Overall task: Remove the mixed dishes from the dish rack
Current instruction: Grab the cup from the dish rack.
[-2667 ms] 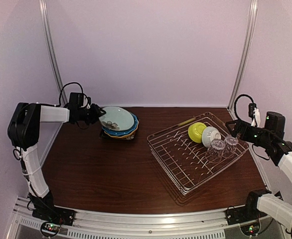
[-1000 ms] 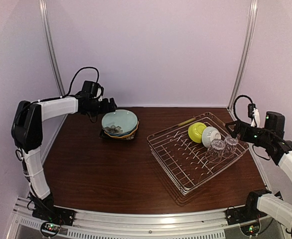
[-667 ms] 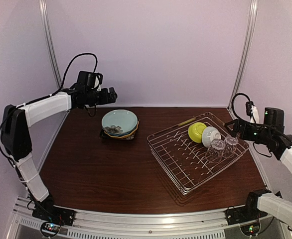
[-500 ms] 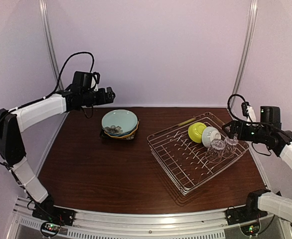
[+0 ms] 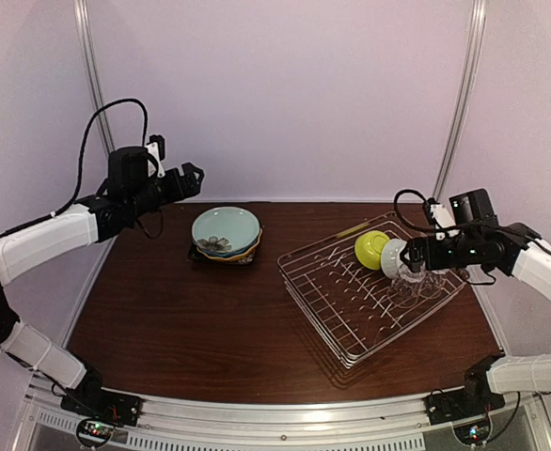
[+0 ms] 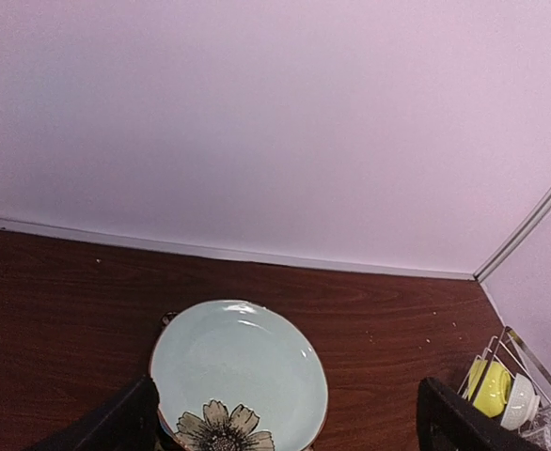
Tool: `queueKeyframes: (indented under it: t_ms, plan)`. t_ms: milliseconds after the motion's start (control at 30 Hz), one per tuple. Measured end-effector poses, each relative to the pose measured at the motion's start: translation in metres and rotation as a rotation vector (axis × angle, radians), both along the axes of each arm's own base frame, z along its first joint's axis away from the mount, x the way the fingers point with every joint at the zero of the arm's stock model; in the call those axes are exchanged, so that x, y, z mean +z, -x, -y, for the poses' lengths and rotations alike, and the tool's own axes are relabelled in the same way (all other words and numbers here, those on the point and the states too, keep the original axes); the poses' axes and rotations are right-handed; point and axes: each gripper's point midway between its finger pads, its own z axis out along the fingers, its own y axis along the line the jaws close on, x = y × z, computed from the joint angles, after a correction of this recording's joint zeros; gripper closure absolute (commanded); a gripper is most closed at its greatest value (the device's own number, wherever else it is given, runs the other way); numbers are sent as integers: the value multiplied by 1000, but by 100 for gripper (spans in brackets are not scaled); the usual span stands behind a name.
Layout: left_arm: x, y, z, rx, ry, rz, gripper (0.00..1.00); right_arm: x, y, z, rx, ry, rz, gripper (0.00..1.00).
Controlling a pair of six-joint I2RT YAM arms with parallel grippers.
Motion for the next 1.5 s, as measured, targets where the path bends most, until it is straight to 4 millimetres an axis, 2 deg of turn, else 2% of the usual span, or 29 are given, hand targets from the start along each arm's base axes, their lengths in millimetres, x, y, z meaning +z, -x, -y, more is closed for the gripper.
queueKeyframes:
  t_ms: [133, 400, 1033, 1300, 1500]
  plan:
    - [12, 5, 6, 1, -14, 27, 3, -17, -3, 7, -33, 55, -56, 0]
    - [24, 13, 8, 0, -31, 59, 3, -29, -7, 9, -46, 83, -91, 2]
    - [12, 19, 11, -31, -128, 22, 3, -69, -18, 4, -54, 98, -167, 11]
    - [10, 20, 10, -39, -157, 16, 3, -84, -21, 3, -61, 100, -192, 22]
    - [8, 19, 11, -42, -167, 14, 3, -87, -22, 3, -63, 100, -195, 30]
